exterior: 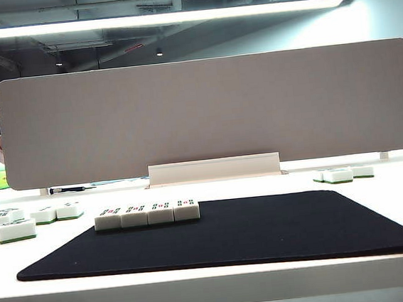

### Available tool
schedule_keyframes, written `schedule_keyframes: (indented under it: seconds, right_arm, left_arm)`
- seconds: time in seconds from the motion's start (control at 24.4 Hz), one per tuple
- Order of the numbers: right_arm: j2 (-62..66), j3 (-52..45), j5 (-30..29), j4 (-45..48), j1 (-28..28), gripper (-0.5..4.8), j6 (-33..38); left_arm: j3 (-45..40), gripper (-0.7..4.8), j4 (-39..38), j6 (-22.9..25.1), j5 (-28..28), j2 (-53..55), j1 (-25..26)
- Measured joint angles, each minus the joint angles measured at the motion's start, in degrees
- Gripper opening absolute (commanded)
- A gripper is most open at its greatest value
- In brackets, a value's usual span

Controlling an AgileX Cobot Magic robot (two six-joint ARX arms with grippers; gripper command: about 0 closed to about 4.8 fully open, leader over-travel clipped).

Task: Arrange four mahjong tiles into a neat stack, creating two layers of paired tiles.

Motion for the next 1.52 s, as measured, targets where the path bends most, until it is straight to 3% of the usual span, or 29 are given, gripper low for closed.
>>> schedule_keyframes:
  seconds: [0.41,0.82,1.27,1.35,1.52]
  right_arm:
    - [0.0,1.84,-0.15,-1.7,0.15,-0.01,-0.11]
    - [0.0,16.2,-1.57,-4.59,0.15,-0.01,-0.11]
    - [0.09,40.02,-14.88,-25.2,0.15,-0.01,-0.11]
    - [0.2,47.3,-19.58,-34.34,0.15,-0.01,-0.11]
    - [0.24,53.29,-22.93,-42.58,0.15,-0.01,-0.11]
  left_arm:
    - [0.0,1.11,0.0,0.0,0.0,0.0,0.0]
    - [0.0,1.11,0.0,0.0,0.0,0.0,0.0]
    - [0.0,1.11,0.0,0.0,0.0,0.0,0.0]
    - [0.0,1.11,0.0,0.0,0.0,0.0,0.0]
    - [0.0,1.11,0.0,0.0,0.0,0.0,0.0]
